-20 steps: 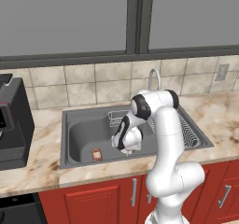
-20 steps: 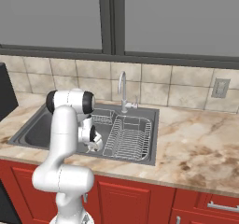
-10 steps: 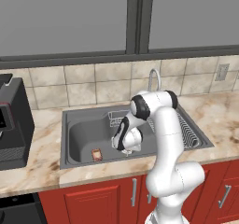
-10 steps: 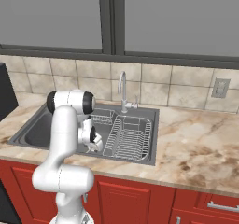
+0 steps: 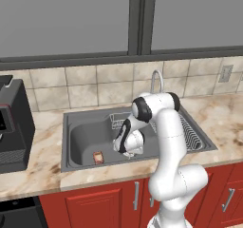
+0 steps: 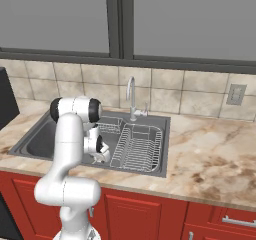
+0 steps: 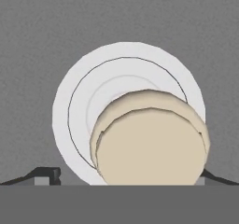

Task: Pick up the bar soap and dish brush from the sink, and place them back in the cabinet, and close the cabinet doors.

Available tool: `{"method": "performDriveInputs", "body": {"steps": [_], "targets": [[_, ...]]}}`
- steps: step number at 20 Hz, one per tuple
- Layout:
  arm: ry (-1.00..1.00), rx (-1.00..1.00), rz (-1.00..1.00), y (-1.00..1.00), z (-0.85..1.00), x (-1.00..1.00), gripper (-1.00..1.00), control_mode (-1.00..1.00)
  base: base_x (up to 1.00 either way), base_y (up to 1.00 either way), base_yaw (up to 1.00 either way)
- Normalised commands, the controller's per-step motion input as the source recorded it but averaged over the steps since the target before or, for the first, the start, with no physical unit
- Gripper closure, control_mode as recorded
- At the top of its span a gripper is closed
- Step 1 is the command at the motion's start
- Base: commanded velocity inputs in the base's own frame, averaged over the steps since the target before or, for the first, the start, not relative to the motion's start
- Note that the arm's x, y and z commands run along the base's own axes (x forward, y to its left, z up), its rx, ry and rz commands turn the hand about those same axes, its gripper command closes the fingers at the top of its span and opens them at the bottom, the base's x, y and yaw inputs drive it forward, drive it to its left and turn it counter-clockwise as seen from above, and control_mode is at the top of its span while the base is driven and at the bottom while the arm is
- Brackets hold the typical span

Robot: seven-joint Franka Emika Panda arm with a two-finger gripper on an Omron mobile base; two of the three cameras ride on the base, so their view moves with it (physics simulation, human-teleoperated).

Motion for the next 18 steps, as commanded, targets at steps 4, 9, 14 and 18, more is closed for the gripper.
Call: {"method": "performDriveInputs", "body": {"steps": [4, 9, 14, 18], "targets": [[0.00, 0.00, 0.00, 0.00, -0.16, 0.00, -1.00, -1.00, 0.00, 0.00, 0.00], [0.01, 0.00, 0.00, 0.00, -0.20, 0.00, 1.00, -1.00, 0.00, 0.00, 0.00], [0.00, 0.00, 0.00, 0.00, -0.02, 0.00, 1.00, -1.00, 0.00, 0.00, 0.00], [0.00, 0.00, 0.00, 0.00, 0.00, 0.00, 1.00, -1.00, 0.00, 0.00, 0.00]]}}
